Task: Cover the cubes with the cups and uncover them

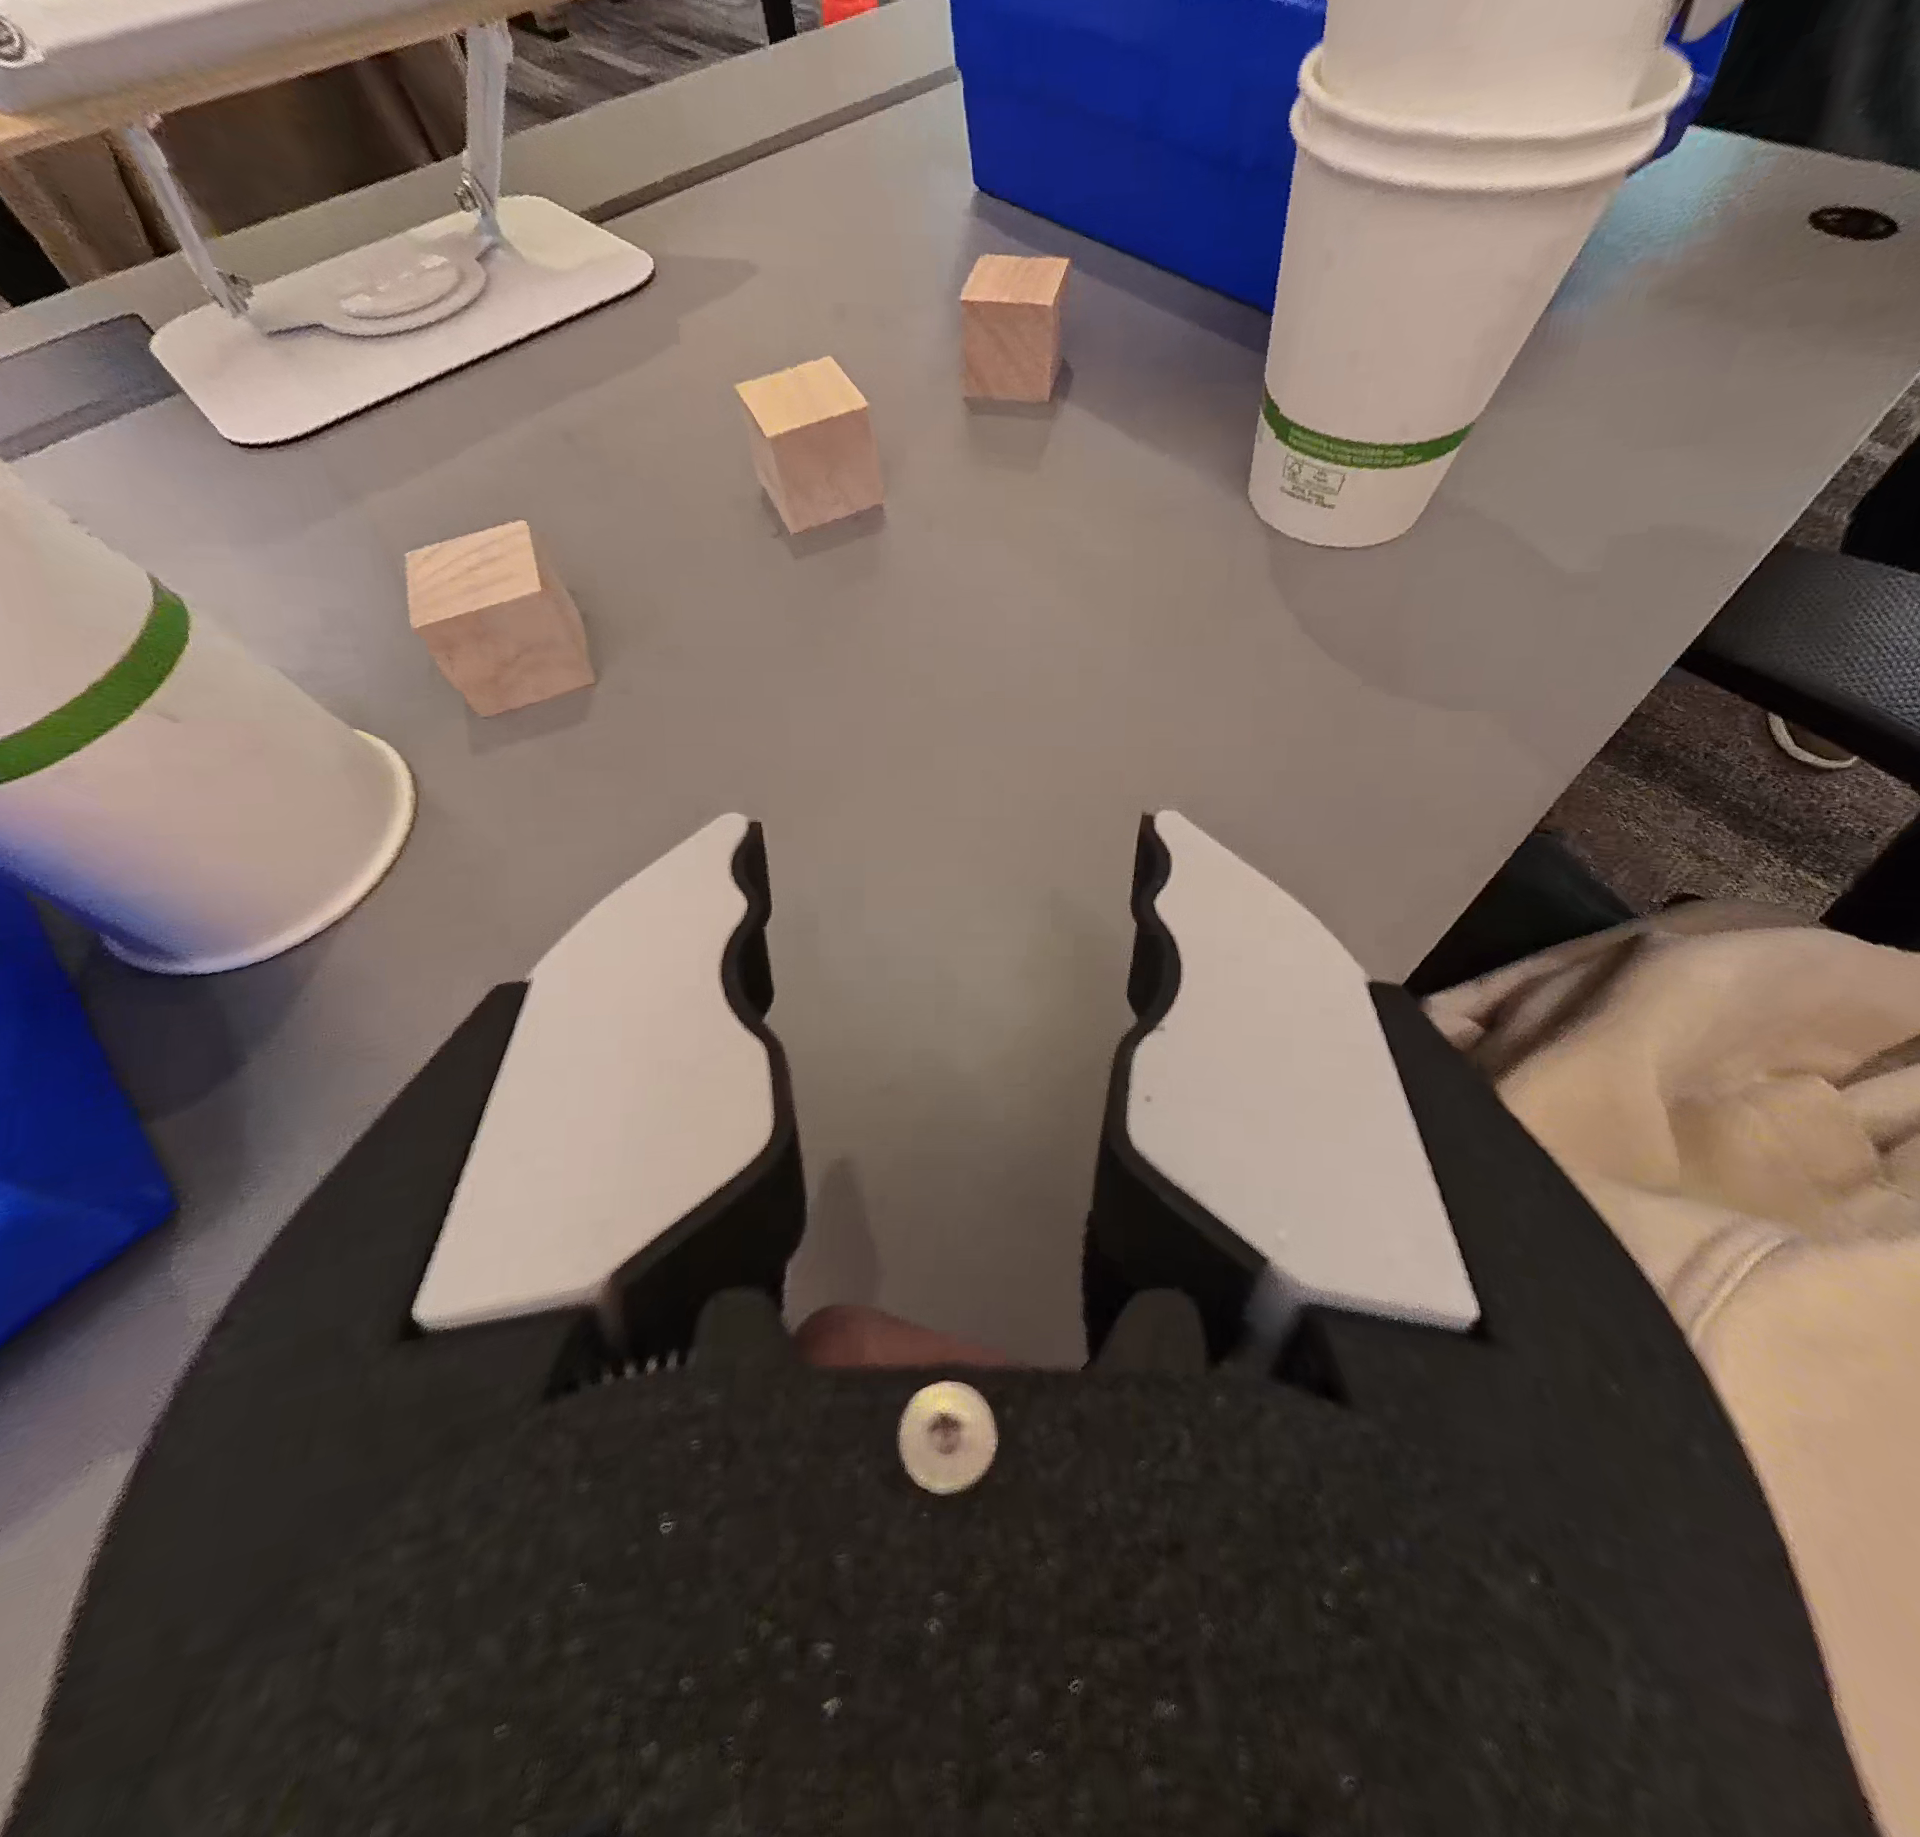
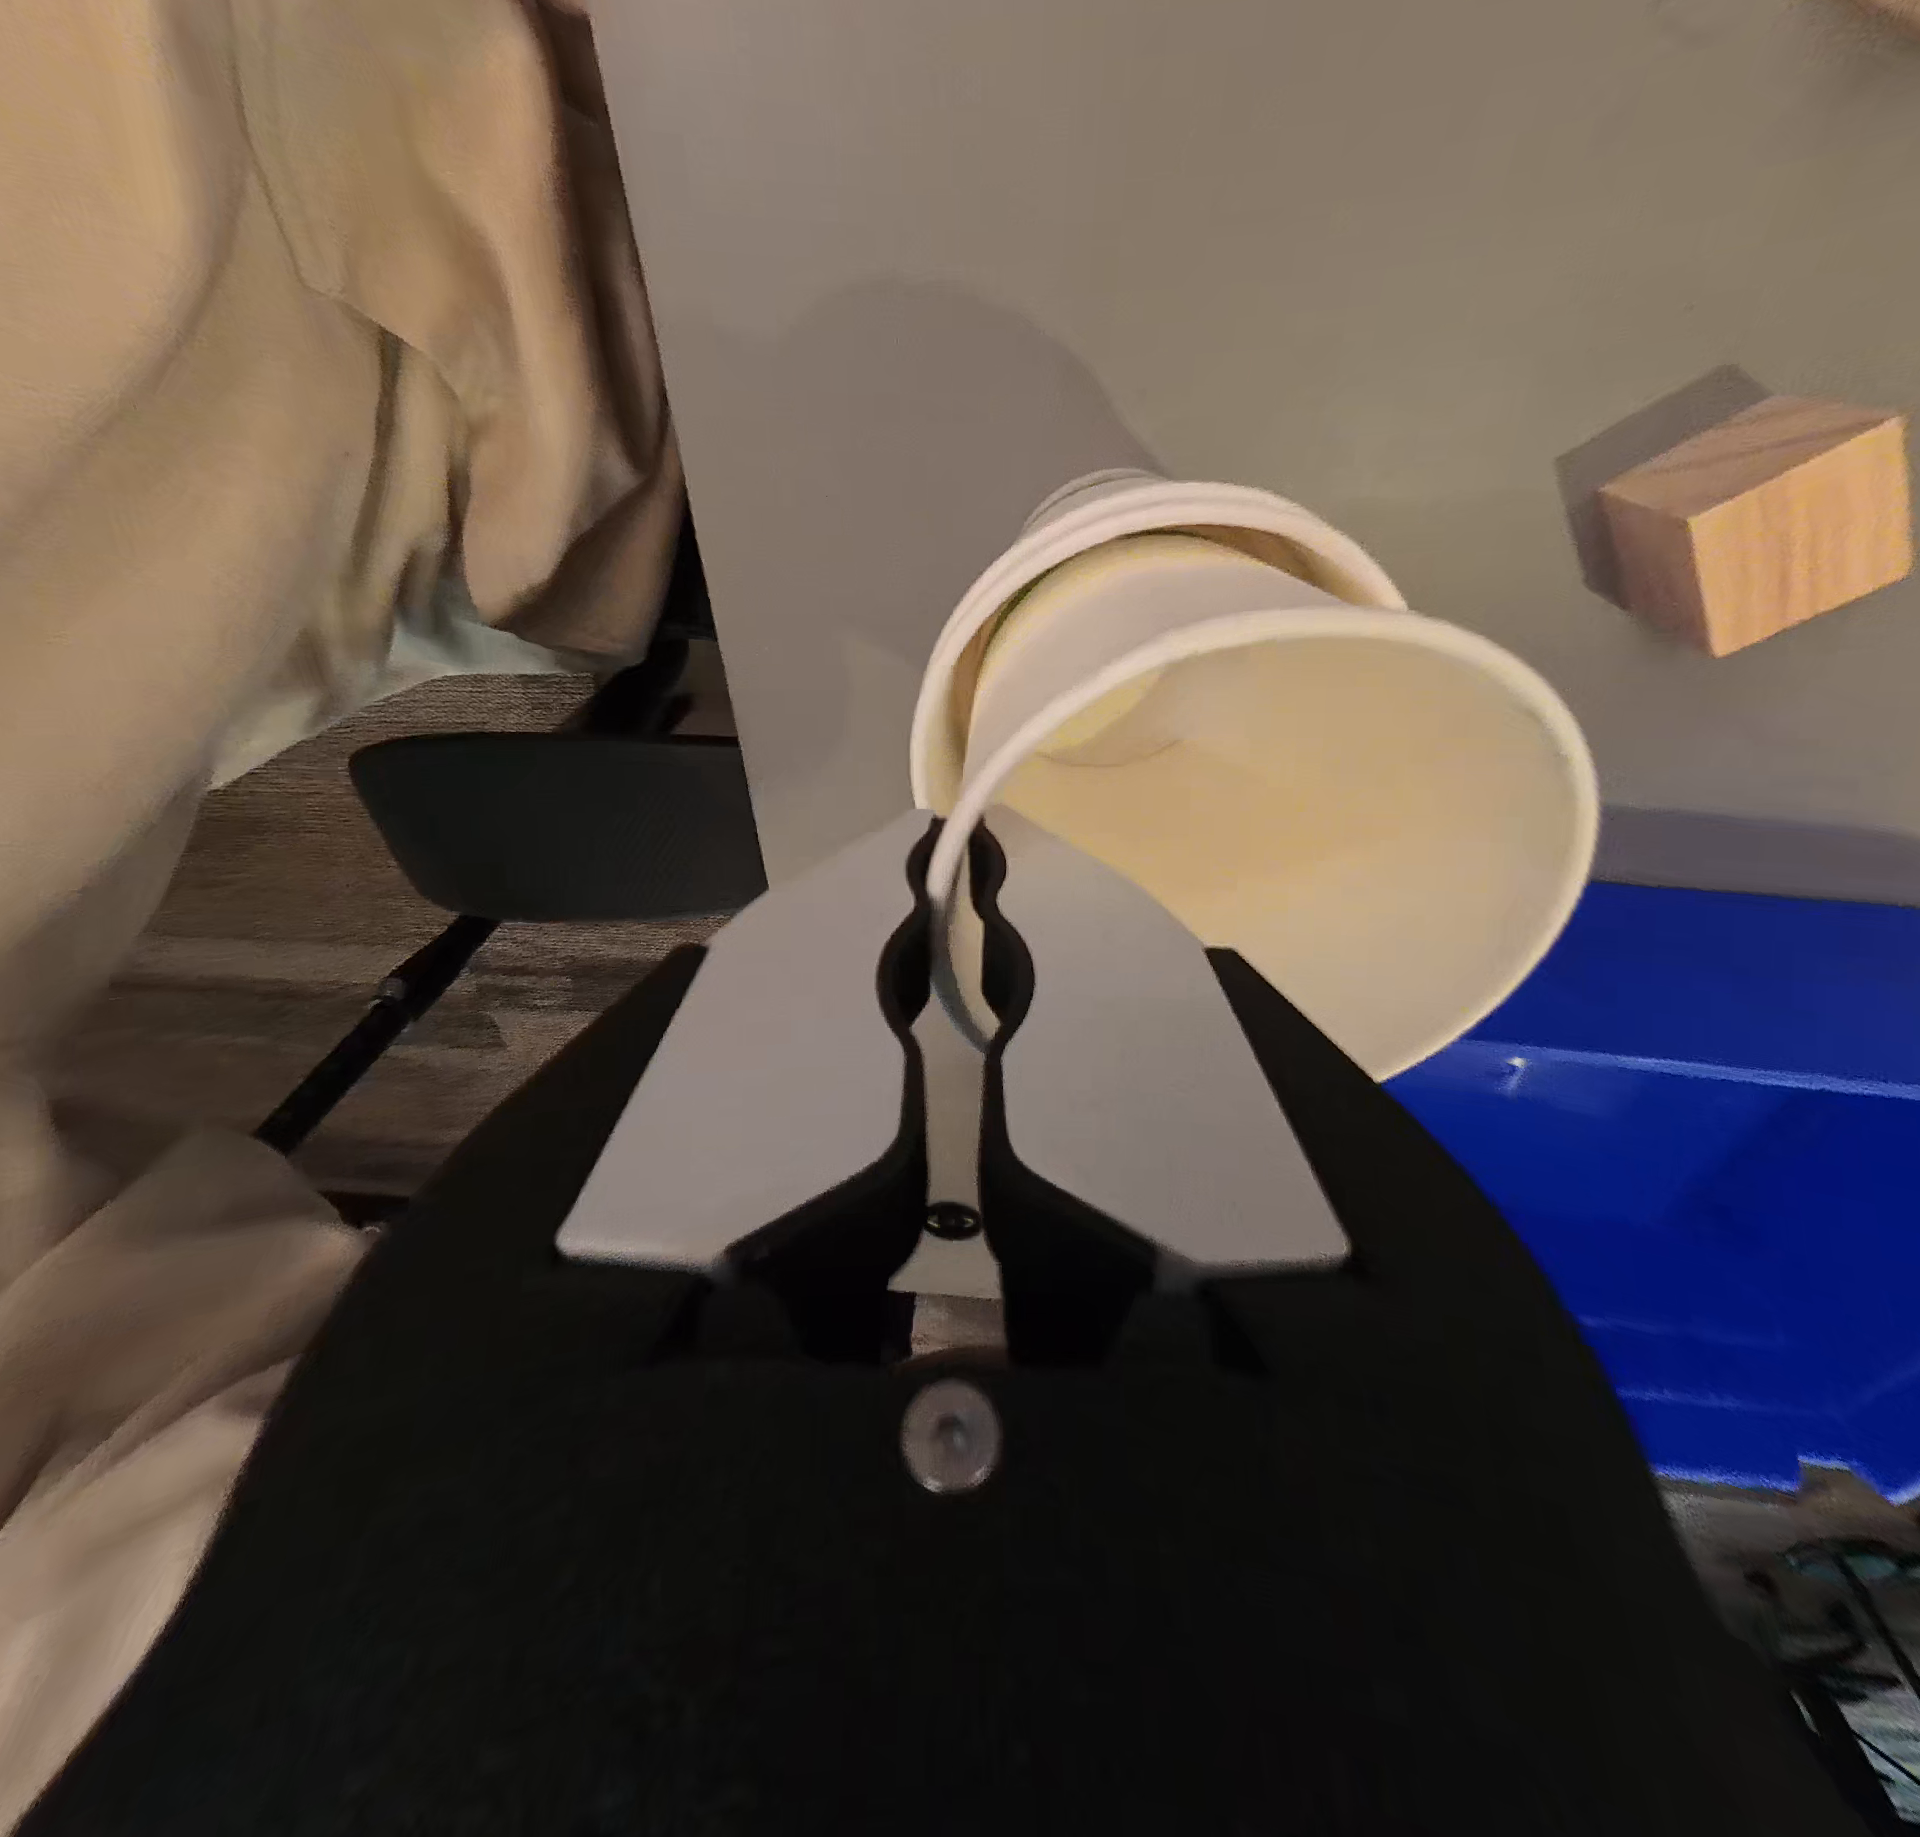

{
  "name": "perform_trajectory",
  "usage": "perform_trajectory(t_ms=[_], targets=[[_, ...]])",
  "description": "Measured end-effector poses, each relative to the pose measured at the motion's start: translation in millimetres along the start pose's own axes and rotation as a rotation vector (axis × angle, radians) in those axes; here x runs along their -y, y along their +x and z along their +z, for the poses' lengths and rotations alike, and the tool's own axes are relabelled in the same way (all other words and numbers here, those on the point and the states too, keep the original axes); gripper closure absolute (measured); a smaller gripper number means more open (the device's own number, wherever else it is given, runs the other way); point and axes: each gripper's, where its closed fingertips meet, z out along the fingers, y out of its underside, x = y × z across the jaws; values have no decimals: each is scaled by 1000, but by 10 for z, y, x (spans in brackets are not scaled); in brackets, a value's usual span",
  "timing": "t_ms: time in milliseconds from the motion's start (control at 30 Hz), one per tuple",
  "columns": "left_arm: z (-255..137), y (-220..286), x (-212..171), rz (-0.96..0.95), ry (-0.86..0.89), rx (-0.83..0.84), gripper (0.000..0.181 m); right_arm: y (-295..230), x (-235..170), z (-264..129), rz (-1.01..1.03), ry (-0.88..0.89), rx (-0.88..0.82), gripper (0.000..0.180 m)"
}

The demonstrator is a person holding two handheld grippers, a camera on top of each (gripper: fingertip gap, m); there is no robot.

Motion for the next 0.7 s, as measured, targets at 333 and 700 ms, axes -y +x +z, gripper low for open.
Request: perform_trajectory(t_ms=[333,700], targets=[[48,59,-61,52,-28,6,114,-90,-21,16,26,80,59,156],[-106,-493,10,-93,58,250,109,-732,1131,-728,232,1587,-391,135]])
